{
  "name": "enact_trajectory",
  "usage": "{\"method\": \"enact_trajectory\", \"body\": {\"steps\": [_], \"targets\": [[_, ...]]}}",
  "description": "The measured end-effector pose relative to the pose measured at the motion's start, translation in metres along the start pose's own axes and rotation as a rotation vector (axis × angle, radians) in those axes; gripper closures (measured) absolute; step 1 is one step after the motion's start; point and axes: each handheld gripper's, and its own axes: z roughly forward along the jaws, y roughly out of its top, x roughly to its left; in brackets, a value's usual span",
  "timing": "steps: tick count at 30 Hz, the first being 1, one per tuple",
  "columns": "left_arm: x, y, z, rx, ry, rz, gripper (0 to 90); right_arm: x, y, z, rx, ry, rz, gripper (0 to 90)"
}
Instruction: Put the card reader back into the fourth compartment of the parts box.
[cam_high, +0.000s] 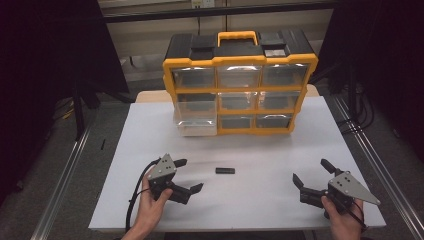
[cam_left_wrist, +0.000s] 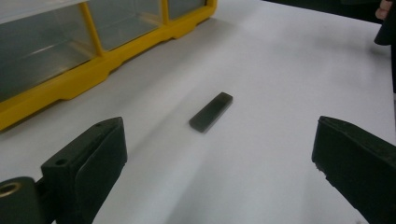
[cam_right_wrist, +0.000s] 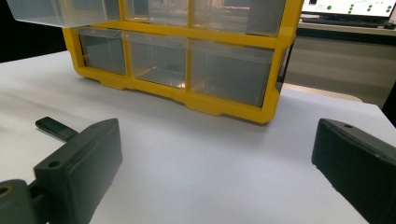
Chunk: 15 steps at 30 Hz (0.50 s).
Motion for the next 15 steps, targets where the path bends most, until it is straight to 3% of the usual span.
{"method": "enact_trajectory", "body": {"steps": [9, 13, 15], "targets": [[-0.003, 0.012, 0.027, 0.091, -0.079, 0.076, 4.6, 0.0, 0.0, 0.0, -0.001, -0.001, -0.002, 1.9], [0.0, 0.017, 0.035, 0.103, -0.12, 0.075, 4.5, 0.0, 0.0, 0.0, -0.003, 0.002, -0.004, 1.9], [0.0, 0.02, 0.038, 0.125, -0.117, 0.087, 4.5, 0.0, 0.0, 0.0, -0.005, 0.005, -0.004, 2.0]]}}
